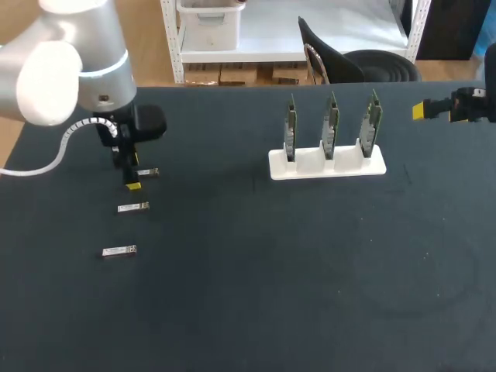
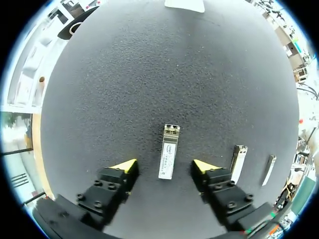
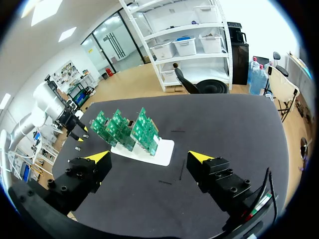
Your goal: Pick up the optical module with the left hand, and insert it into the network port with the right hand.
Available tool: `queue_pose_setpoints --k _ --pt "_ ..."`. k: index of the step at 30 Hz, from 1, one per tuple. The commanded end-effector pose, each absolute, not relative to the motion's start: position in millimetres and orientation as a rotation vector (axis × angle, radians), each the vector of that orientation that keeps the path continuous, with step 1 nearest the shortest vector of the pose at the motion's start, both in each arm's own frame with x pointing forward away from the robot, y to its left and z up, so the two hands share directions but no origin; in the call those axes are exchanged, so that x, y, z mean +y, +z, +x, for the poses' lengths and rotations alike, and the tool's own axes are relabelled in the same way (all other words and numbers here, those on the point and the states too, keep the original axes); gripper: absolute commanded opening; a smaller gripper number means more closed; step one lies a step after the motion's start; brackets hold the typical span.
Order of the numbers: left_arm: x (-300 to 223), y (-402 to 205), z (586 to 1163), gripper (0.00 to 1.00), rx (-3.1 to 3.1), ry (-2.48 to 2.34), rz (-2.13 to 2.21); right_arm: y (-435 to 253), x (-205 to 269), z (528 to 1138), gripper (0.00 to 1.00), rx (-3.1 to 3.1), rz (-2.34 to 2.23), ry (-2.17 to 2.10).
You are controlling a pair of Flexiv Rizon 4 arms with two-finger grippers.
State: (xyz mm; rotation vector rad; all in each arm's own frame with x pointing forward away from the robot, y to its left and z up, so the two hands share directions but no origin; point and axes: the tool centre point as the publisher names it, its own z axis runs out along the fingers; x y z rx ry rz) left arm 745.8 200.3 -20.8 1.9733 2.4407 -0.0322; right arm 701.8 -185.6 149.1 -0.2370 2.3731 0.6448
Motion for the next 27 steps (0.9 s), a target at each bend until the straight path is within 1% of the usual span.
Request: queue_pose_setpoints --k 1,11,16,19,23,27 --pt "200.8 -23.1 748.0 0.00 2.438 -0.032 1.980 150.4 -184.7 700.0 1.00 2.375 -0.231 0.634" --pt "200.6 -23.5 746.4 0.00 2.480 -0.065 1.900 150.4 -184.7 700.0 1.00 2.375 -0.231 0.634" --pt "200.3 -16.5 749.9 0.00 2.536 -0.142 1.741 150.4 -184.7 700.0 1.00 2.375 -0.231 0.634" --pt "199.5 2.1 760.2 0.00 2.550 -0.277 1.500 150.4 -184.7 700.0 1.00 2.375 -0.231 0.634" --pt "200.5 43.8 779.3 0.00 2.502 -0.489 1.107 150.4 -184.7 700.0 1.00 2.375 -0.231 0.634" --pt "191.2 87.0 788.1 0.00 2.349 -0.552 0.931 150.4 -184.7 700.0 1.00 2.375 -0.231 0.634"
